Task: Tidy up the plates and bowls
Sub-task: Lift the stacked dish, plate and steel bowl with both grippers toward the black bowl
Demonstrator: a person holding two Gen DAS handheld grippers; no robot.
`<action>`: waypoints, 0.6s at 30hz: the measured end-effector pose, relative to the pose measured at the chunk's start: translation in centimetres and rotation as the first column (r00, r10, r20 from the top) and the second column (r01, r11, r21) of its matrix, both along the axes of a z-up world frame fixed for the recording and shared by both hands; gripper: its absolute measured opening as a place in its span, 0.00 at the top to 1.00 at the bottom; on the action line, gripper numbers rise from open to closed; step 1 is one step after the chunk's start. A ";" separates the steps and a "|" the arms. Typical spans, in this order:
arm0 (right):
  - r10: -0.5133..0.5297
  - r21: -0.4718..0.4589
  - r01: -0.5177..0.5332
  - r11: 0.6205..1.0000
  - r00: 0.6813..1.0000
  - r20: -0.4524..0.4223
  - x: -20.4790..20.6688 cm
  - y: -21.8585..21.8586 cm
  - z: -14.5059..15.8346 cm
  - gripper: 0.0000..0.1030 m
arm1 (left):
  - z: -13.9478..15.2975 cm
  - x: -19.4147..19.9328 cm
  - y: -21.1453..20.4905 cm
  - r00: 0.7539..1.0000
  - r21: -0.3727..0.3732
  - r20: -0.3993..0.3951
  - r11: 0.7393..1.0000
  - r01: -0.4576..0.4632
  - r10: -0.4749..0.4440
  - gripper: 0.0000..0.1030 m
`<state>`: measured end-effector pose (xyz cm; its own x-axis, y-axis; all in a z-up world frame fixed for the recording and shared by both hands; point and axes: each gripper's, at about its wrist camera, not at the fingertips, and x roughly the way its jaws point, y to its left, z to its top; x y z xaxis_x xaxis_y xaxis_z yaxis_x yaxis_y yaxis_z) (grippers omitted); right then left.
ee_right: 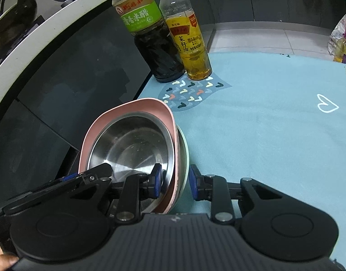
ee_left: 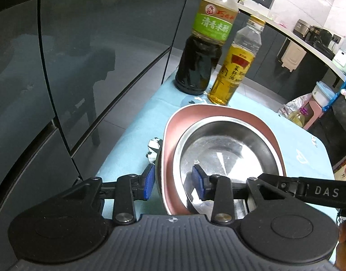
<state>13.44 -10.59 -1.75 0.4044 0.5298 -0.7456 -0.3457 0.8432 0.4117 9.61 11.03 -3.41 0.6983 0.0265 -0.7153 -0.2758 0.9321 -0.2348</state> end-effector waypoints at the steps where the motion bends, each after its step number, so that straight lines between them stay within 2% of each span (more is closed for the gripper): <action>1: -0.003 0.002 0.003 1.000 1.000 0.001 -0.4 -0.3 0.1 0.90 | 0.0 -0.2 -0.2 1.000 -0.002 -0.001 1.000 0.004 -0.004 0.68; 12: -0.067 0.026 0.067 0.997 0.998 -0.003 -4.9 -4.4 1.2 0.90 | 1.1 -3.4 -3.6 0.996 0.009 0.004 0.996 0.084 -0.084 0.68; 18: -0.091 0.028 0.091 0.995 0.996 0.024 -8.0 -5.7 2.0 0.90 | 1.7 -6.1 -5.1 0.993 0.027 0.024 0.993 0.113 -0.113 0.68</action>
